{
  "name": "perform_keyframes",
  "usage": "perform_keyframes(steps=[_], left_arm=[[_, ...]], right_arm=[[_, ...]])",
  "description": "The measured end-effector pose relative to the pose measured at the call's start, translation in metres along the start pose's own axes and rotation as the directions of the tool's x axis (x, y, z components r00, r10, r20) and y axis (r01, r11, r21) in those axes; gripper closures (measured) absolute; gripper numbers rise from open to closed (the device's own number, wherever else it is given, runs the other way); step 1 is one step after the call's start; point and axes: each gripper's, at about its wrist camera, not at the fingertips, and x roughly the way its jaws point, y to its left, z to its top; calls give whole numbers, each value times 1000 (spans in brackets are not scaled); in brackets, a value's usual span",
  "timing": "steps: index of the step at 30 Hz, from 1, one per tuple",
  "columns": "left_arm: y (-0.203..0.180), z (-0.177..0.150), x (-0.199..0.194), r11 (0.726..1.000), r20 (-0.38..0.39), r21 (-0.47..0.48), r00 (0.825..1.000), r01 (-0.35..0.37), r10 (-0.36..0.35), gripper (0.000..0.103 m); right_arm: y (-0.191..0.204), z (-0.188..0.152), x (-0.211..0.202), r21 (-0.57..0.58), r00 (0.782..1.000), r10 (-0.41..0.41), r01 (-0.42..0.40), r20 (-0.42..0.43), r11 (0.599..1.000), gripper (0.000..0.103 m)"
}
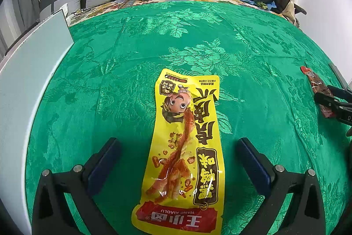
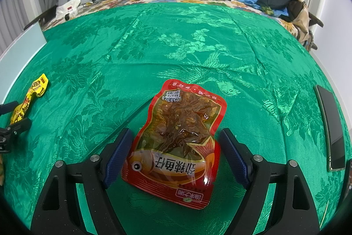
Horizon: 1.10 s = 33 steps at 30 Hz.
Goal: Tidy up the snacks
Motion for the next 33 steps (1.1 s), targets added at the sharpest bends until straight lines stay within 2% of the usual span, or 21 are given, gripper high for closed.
perform_keyframes(steps=[27, 30, 32, 33], left_arm=[[0, 0, 0, 1000, 0, -1, 1000, 1, -1, 0], [-2, 1, -1, 999, -43, 42, 999, 30, -28, 0], [-3, 3, -2, 994, -98, 89, 993, 69, -60, 2], [-2, 4, -4, 993, -102, 96, 993, 74, -64, 15]], right_arm=[[0, 0, 0, -1, 1000, -1, 1, -1, 1000, 19], [1, 0, 0, -2, 1000, -2, 2, -2, 1000, 19], [0, 0, 0, -3, 1000, 0, 0, -8, 1000, 19], [1, 4, 0, -20, 999, -3, 3, -41, 1000, 24]])
